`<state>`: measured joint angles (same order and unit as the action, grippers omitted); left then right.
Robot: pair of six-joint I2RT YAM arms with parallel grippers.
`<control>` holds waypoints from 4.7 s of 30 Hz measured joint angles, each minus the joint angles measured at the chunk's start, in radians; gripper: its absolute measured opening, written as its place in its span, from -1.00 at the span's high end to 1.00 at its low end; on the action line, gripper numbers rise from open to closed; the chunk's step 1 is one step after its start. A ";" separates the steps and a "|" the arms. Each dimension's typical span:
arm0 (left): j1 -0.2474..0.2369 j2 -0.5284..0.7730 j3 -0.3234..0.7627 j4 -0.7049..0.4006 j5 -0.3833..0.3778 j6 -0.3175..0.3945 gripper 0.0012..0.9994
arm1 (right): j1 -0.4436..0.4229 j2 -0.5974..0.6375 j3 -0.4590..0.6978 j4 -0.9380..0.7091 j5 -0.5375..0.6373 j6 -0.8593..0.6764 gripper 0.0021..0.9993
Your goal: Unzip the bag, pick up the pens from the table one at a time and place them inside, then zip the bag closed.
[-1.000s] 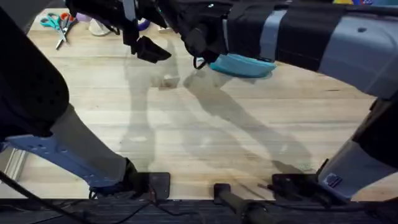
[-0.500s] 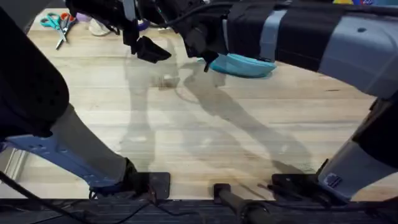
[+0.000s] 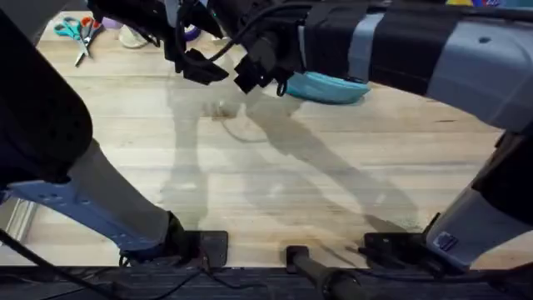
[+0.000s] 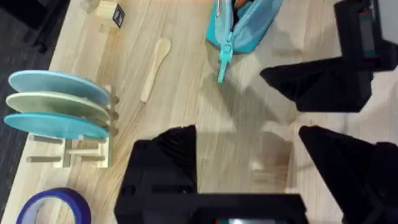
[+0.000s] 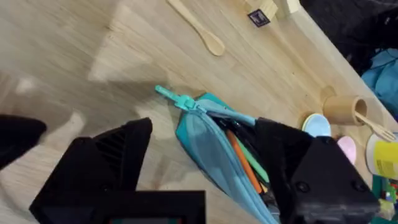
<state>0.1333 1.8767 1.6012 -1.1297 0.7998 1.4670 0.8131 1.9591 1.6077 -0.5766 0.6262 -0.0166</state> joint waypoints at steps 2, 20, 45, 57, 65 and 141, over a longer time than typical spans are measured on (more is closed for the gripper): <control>0.000 0.000 0.000 0.000 -0.008 0.000 -0.99 | -0.004 0.000 0.000 0.000 -0.010 -0.016 -0.99; 0.145 0.000 0.000 0.000 0.067 0.138 -0.99 | -0.035 0.000 0.000 0.044 -0.098 -0.278 -0.99; 0.173 0.183 -0.001 -0.022 0.264 0.308 -0.99 | -0.035 0.000 0.000 0.043 -0.148 -0.803 -0.99; 0.173 0.187 -0.003 -0.022 0.278 0.311 -0.99 | -0.035 0.002 0.000 0.042 -0.201 -0.828 -0.99; 0.173 0.187 -0.003 -0.022 0.278 0.313 -0.99 | -0.039 0.083 0.000 0.014 -0.201 -0.879 -0.99; 0.176 0.187 -0.003 -0.018 0.280 0.314 -0.99 | -0.090 0.233 0.000 0.213 -0.171 -0.869 0.94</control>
<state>0.3095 2.0636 1.5978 -1.1481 1.0798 1.7809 0.7227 2.1918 1.6081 -0.3637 0.4555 -0.8855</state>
